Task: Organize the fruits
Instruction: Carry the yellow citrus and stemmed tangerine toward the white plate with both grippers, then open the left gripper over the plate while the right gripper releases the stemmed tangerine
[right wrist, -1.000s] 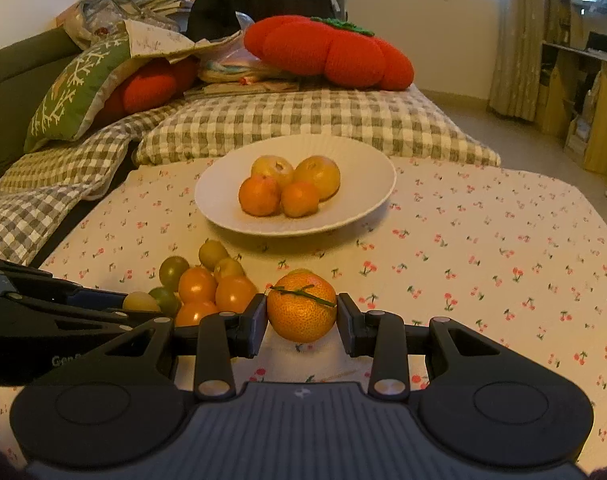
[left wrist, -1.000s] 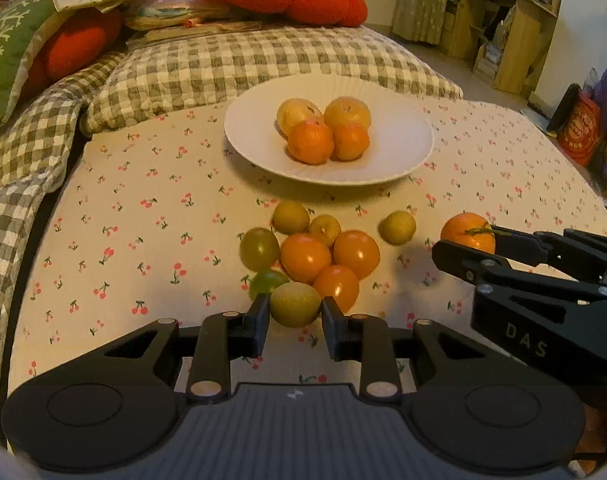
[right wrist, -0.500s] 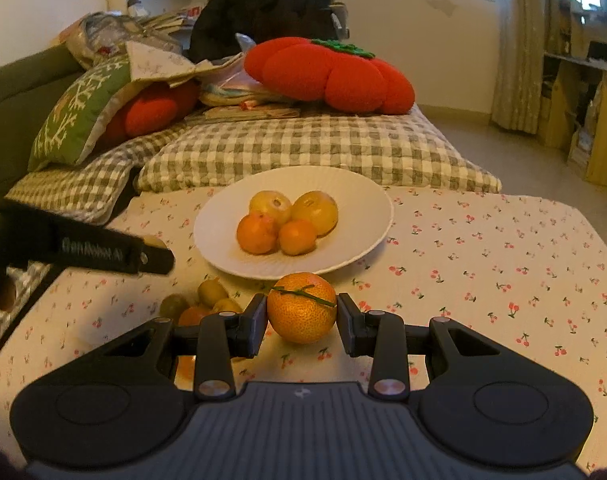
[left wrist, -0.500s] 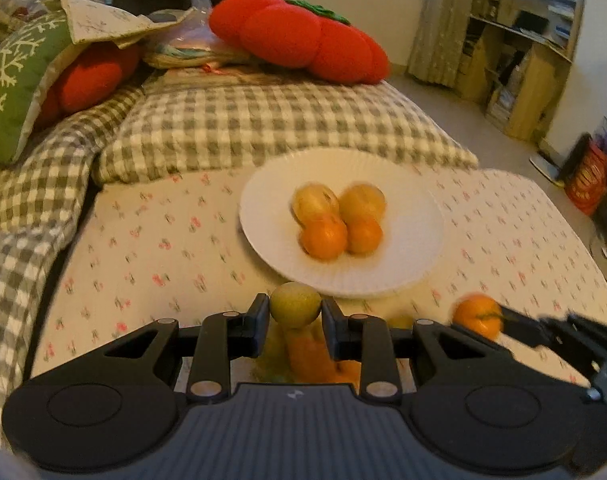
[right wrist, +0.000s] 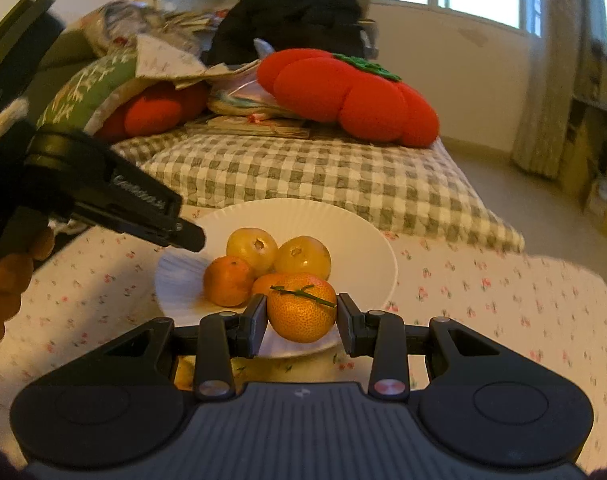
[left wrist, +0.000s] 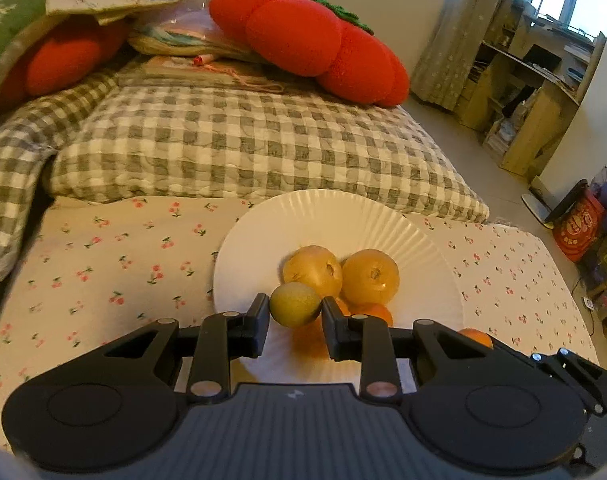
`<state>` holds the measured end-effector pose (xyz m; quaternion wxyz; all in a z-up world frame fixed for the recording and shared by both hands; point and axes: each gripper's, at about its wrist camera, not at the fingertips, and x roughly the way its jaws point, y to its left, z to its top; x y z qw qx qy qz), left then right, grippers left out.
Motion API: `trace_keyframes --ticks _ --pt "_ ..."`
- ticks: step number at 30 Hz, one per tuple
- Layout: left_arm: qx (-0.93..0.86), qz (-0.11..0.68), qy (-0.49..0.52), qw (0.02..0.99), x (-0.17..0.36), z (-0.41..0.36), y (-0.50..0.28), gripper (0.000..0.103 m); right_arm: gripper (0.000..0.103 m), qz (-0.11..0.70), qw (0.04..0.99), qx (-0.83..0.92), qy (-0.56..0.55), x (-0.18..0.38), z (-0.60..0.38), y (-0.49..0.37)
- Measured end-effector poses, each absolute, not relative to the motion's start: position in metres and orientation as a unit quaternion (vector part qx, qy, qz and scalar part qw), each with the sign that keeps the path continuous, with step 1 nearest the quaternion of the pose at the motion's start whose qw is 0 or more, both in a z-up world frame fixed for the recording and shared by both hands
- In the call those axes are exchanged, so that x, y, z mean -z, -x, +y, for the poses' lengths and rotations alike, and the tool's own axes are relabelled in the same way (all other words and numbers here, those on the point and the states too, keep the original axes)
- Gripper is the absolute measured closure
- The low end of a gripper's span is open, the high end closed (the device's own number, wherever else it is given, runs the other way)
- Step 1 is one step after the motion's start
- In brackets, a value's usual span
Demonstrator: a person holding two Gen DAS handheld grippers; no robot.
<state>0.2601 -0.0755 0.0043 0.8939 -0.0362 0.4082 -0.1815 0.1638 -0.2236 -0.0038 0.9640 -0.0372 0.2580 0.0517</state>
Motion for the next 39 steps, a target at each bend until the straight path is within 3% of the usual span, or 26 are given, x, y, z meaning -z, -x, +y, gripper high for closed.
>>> trace_keyframes --ticks 21,32,39 --pt "0.215 0.415 0.100 0.878 0.021 -0.061 -0.289 0.078 0.069 0.279 0.956 -0.064 0.057 0.025 -0.233 -0.203" --pt "0.228 0.415 0.100 0.875 0.018 -0.056 -0.286 0.077 0.068 0.265 0.962 -0.060 0.003 0.020 -0.246 -0.182" --pt "0.228 0.413 0.111 0.875 0.006 -0.048 -0.278 0.067 0.065 0.264 0.962 -0.062 -0.032 0.015 -0.250 -0.165"
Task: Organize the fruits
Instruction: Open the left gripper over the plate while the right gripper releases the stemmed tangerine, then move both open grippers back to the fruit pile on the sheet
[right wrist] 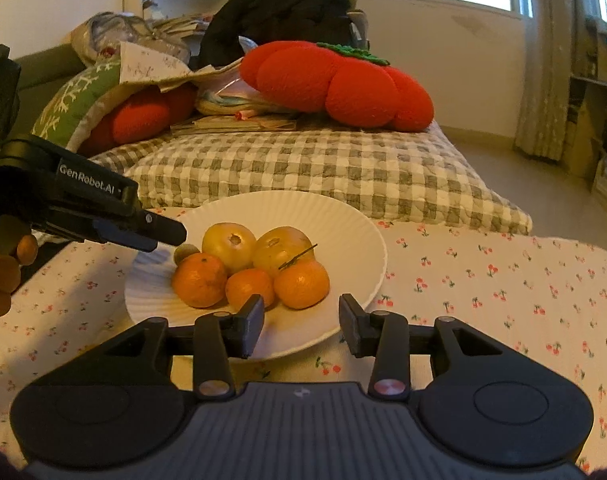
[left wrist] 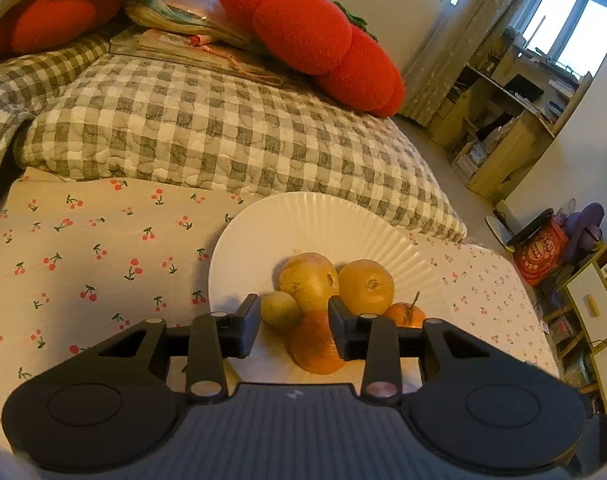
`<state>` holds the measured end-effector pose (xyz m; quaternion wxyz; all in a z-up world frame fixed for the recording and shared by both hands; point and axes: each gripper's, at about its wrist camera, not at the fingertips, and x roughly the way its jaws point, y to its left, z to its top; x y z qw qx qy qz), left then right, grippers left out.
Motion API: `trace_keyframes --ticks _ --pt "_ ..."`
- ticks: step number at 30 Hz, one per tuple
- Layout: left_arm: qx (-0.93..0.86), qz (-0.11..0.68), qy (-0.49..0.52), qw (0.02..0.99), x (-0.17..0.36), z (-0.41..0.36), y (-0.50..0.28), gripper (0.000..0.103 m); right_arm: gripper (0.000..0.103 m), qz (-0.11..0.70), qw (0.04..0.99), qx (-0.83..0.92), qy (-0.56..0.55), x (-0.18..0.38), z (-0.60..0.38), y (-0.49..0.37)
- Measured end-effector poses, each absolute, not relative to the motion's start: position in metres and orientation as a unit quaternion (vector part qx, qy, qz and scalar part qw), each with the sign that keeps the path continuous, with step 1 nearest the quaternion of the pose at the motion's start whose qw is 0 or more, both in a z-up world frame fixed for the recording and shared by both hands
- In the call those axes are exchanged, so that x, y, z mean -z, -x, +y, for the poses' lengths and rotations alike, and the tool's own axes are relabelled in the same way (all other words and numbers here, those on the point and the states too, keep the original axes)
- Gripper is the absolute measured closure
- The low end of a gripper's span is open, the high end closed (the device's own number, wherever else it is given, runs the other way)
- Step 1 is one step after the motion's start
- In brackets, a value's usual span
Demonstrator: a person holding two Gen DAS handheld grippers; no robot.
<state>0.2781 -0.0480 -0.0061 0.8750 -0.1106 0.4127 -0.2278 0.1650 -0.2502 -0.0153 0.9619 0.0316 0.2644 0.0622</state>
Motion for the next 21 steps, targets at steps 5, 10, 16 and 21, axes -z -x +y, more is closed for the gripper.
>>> trace_keyframes --ticks 5,10,16,21 --pt "0.230 0.405 0.103 0.879 -0.009 -0.044 -0.265 0.061 0.064 0.273 0.957 -0.077 -0.064 0.018 -0.248 -0.148" --pt "0.213 0.396 0.068 0.891 -0.020 -0.041 -0.246 0.053 0.050 0.273 0.956 -0.075 -0.073 0.017 -0.241 -0.132" --pt "0.187 0.389 0.039 0.901 -0.020 -0.026 -0.217 0.047 0.043 0.278 0.954 -0.075 -0.080 0.014 -0.234 -0.116" --pt "0.176 0.390 0.034 0.903 -0.020 -0.013 -0.197 0.039 0.041 0.279 0.954 -0.078 -0.083 0.008 -0.231 -0.102"
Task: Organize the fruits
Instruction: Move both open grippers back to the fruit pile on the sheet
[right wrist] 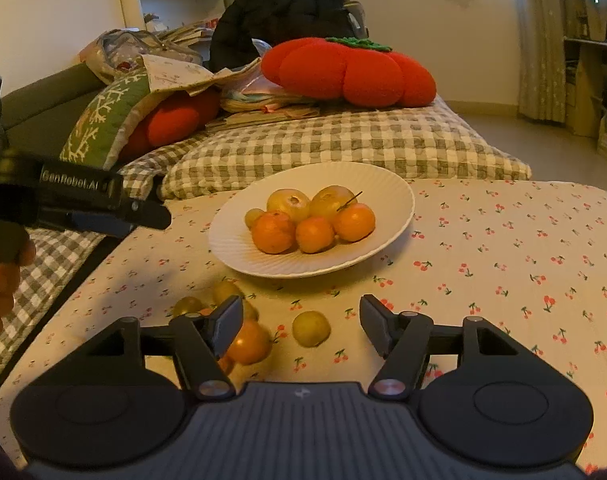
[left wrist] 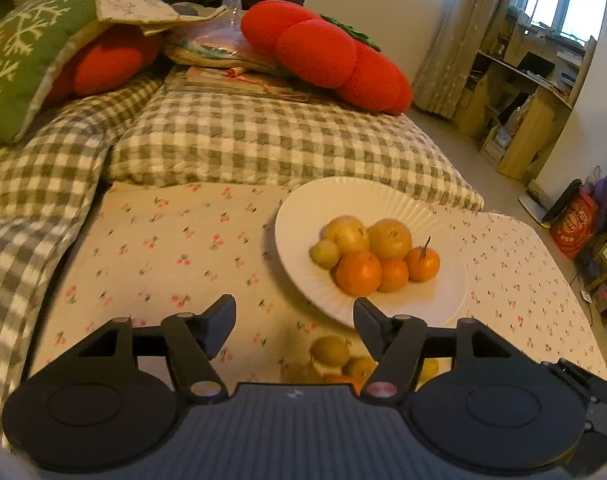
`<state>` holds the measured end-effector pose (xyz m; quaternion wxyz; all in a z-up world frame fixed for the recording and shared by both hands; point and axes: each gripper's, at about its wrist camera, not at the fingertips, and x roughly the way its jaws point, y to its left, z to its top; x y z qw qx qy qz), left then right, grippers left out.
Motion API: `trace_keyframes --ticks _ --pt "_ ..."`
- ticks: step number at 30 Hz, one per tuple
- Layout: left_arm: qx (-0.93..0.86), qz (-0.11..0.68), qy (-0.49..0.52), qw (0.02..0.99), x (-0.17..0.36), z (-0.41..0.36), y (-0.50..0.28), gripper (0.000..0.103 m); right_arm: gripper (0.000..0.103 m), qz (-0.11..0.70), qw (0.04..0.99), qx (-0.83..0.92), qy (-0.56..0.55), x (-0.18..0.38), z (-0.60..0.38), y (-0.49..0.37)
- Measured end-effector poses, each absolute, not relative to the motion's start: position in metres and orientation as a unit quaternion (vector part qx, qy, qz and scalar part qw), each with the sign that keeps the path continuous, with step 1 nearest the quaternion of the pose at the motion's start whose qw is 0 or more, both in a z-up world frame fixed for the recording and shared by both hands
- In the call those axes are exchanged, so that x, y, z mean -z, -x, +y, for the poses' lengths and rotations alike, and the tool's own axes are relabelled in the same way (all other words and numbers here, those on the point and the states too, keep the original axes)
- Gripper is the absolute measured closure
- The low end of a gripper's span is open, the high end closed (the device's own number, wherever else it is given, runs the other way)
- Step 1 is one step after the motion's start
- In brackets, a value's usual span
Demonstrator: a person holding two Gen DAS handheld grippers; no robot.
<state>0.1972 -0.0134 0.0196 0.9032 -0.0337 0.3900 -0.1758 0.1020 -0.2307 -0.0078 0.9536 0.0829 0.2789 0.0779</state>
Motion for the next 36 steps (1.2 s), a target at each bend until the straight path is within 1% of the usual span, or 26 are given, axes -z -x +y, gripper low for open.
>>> trace_keyframes --ticks 5,7,9,14,23,30,32,36 --pt "0.183 0.393 0.036 0.900 -0.020 -0.011 -0.175 0.038 0.040 0.285 0.951 -0.081 -0.087 0.006 -0.226 -0.093" --pt "0.188 0.393 0.032 0.900 -0.019 -0.014 -0.166 0.034 0.038 0.291 0.949 -0.081 -0.096 0.008 -0.224 -0.088" --pt "0.194 0.392 0.026 0.899 -0.018 -0.016 -0.157 0.025 0.036 0.297 0.945 -0.081 -0.108 0.011 -0.223 -0.084" --pt "0.201 0.389 0.010 0.899 -0.013 -0.020 -0.143 0.021 0.036 0.310 0.940 -0.083 -0.115 0.020 -0.219 -0.075" --pt "0.169 0.405 0.031 0.898 0.002 0.001 -0.156 0.021 0.035 0.323 0.936 -0.090 -0.108 0.029 -0.202 -0.075" --pt "0.151 0.420 0.049 0.894 0.016 0.011 -0.176 0.021 0.035 0.322 0.939 -0.096 -0.078 0.035 -0.173 -0.085" --pt "0.150 0.422 0.051 0.893 0.019 0.011 -0.179 0.021 0.036 0.327 0.938 -0.093 -0.069 0.037 -0.167 -0.089" --pt "0.157 0.432 0.057 0.886 0.027 0.007 -0.188 0.021 0.042 0.333 0.937 -0.089 -0.061 0.041 -0.162 -0.095"
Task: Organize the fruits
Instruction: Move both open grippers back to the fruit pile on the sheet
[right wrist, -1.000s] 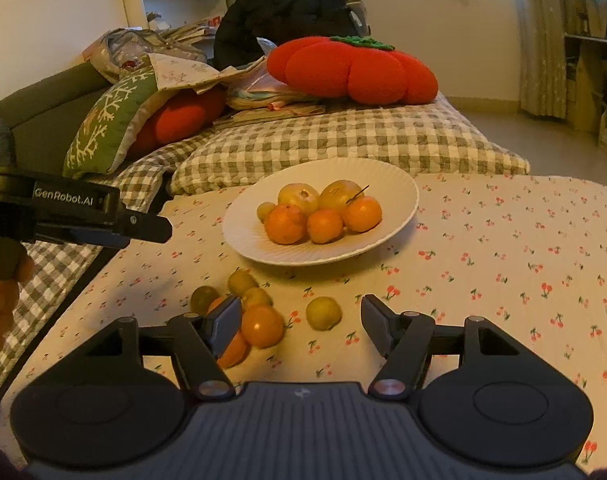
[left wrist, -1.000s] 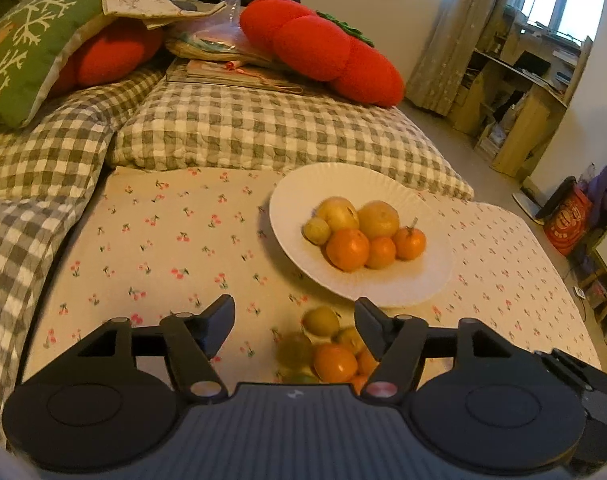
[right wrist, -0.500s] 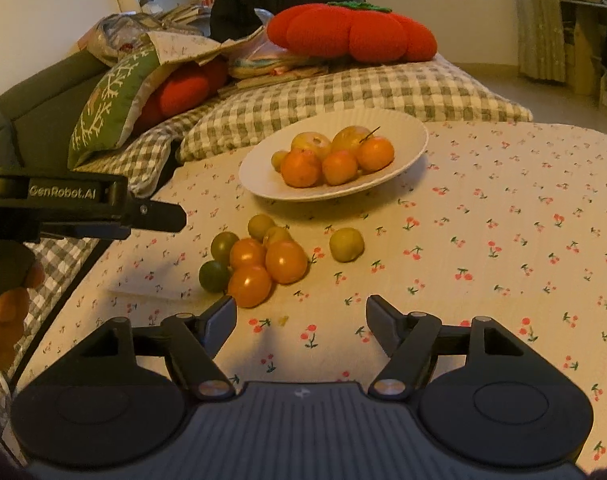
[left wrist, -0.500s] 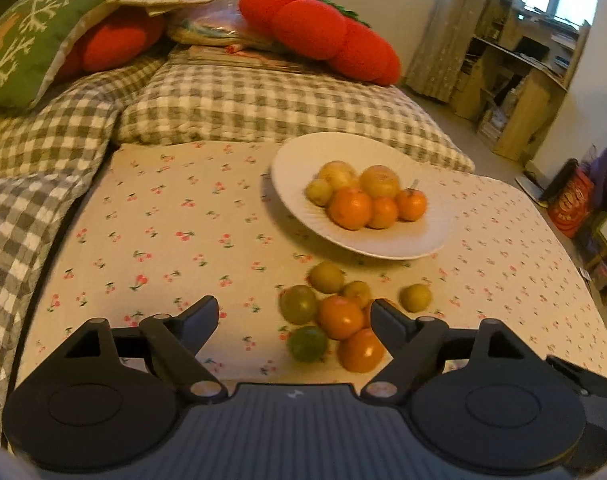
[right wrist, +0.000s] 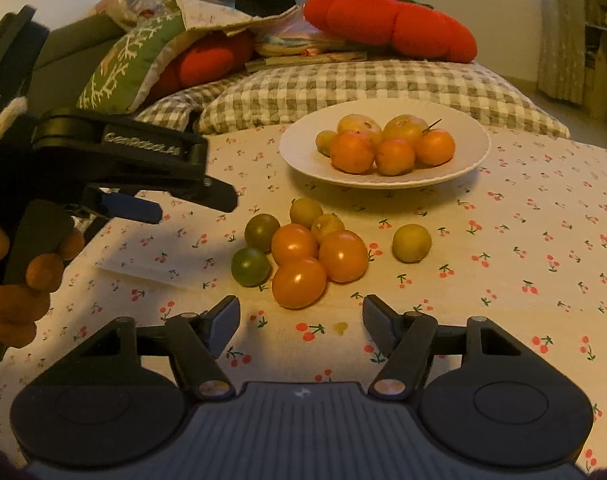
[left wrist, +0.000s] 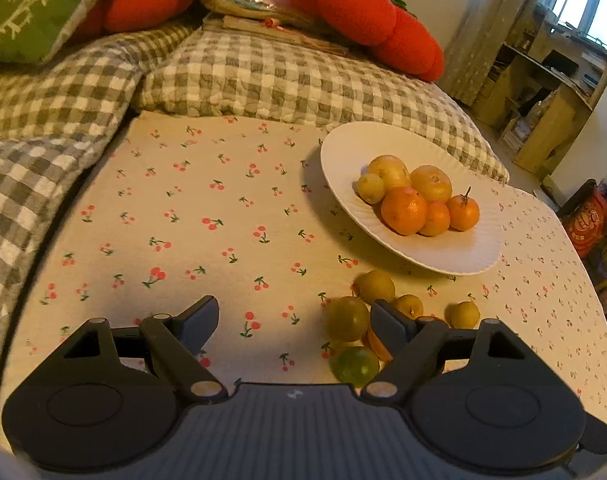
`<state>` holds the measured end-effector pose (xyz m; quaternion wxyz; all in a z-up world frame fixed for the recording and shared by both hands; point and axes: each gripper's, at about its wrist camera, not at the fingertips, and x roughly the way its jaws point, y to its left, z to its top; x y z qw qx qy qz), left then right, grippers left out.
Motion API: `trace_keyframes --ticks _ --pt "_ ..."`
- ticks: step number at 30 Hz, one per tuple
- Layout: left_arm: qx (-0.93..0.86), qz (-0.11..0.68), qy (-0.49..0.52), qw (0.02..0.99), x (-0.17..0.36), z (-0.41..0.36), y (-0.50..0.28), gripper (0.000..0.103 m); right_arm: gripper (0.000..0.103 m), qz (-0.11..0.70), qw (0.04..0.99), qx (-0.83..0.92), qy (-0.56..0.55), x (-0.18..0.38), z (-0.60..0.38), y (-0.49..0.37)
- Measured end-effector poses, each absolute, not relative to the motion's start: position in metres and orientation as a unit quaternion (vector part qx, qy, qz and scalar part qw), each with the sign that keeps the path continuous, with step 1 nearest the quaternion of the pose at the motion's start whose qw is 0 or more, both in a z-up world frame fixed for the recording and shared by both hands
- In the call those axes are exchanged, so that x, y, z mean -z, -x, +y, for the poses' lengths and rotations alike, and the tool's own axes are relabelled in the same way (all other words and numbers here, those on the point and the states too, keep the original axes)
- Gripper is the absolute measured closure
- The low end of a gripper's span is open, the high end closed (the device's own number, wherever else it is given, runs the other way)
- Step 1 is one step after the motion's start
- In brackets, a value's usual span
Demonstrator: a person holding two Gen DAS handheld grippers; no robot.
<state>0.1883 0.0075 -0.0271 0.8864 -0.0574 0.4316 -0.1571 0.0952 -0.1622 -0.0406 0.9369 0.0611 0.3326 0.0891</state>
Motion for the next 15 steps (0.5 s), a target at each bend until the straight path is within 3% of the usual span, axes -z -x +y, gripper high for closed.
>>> trace_keyframes --ticks 7,15 --pt "0.162 0.444 0.090 0.877 0.043 0.009 -0.204 0.022 0.054 0.335 0.936 -0.092 -0.063 0.046 -0.162 -0.101" --pt "0.185 0.441 0.099 0.873 0.049 0.000 -0.208 0.042 0.058 0.329 0.937 -0.097 -0.067 0.047 -0.159 -0.106"
